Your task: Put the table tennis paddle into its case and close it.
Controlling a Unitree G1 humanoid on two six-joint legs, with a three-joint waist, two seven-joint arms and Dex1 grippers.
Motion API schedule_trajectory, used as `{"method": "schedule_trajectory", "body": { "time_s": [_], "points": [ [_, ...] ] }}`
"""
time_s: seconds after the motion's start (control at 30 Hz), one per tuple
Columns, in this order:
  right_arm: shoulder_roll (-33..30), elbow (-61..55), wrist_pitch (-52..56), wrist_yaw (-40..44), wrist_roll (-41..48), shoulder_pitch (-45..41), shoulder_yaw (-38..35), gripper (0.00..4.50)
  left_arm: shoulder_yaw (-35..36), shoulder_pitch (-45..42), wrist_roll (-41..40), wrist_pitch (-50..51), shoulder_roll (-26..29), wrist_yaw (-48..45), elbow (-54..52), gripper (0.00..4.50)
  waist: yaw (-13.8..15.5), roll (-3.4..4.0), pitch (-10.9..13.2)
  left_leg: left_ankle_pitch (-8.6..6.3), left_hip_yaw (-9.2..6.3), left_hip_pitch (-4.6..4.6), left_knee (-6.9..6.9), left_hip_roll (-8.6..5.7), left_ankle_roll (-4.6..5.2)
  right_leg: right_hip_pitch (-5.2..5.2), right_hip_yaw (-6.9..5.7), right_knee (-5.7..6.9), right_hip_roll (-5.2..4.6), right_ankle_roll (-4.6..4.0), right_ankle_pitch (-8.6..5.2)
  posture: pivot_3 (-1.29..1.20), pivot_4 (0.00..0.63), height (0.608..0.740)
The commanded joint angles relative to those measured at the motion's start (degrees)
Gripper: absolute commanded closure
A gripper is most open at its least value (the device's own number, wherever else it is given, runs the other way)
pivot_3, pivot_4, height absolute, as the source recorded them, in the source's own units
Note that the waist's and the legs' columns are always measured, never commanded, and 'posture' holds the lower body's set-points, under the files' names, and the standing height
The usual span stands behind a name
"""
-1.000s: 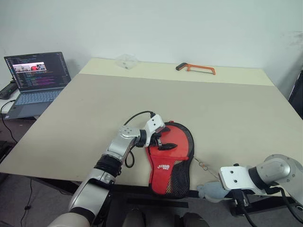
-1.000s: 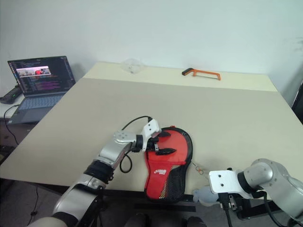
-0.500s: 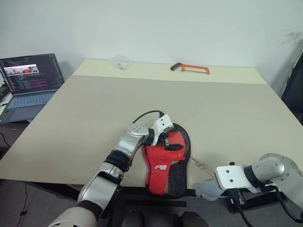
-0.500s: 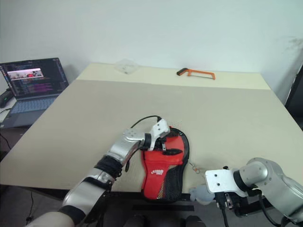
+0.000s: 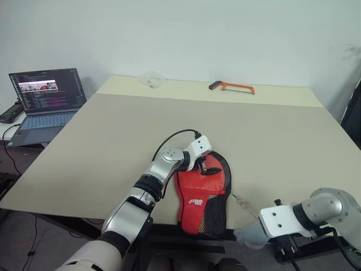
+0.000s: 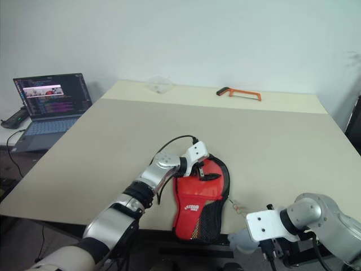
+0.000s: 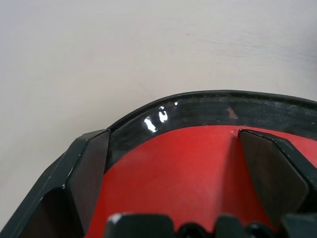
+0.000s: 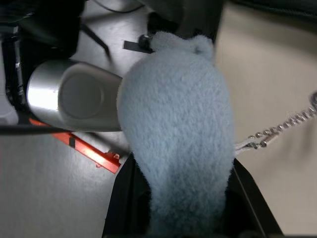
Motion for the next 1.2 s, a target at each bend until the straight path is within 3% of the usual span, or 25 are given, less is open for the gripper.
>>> {"method": "schedule_trajectory", "body": {
  "time_s": [0.03, 0.5, 0.67, 0.8, 1.2],
  "points": [
    [-0.49, -4.16, -2.78, 4.66, -0.42, 3.55, 5.75, 3.81, -4.03, 4.31, 6.16, 2.90, 1.84, 0.64, 6.15, 0.00, 0.29, -0.06, -0.05, -0.07, -0.02, 0.08, 0.00, 0.00, -0.04, 0.09, -0.03, -0.01, 0.00, 0.05, -0.02, 0.00, 0.150, 0.740],
    [3.27, -13.06, -3.38, 4.22, -4.62, 10.74, 16.34, 3.83, -7.11, 9.51, 7.52, 6.89, 5.53, -4.40, -2.04, 0.00, -0.35, 0.24, -1.05, -1.01, -0.38, 0.49, 0.13, 0.09, -0.24, 0.99, -0.30, 0.03, 0.15, 0.05, -0.81, 0.00, 0.150, 0.740],
    [4.09, -16.03, -1.69, 3.67, -5.93, 12.84, 18.28, 3.83, -7.75, 10.21, 8.25, 7.98, 6.47, -4.94, -3.43, 0.00, -1.30, 0.00, -1.02, -1.18, -0.43, 1.49, 0.10, 0.11, -0.47, 1.52, -0.26, 0.01, 0.07, -0.49, -1.16, 0.00, 0.150, 0.740],
    [4.17, -14.06, -0.60, 2.72, -6.66, 10.67, 14.75, 3.83, -7.65, 9.31, 8.40, 8.10, 6.27, -5.38, -2.98, 0.00, -1.30, 0.01, -1.11, -1.23, -0.49, 1.46, 0.09, 0.10, -0.54, 1.52, -0.28, 0.00, 0.07, -0.52, -1.26, 0.00, 0.150, 0.740],
    [3.54, -6.05, 2.95, 2.69, -7.51, -8.39, 2.00, 3.83, -0.94, 6.42, 1.64, 7.58, 7.71, -9.75, -8.34, 0.00, -1.52, -0.05, -0.28, -1.24, -0.55, 1.36, -0.06, 0.11, -0.54, 1.32, -0.31, 0.12, 0.15, -0.55, -1.35, 0.00, 0.150, 0.740]
  ]
}}
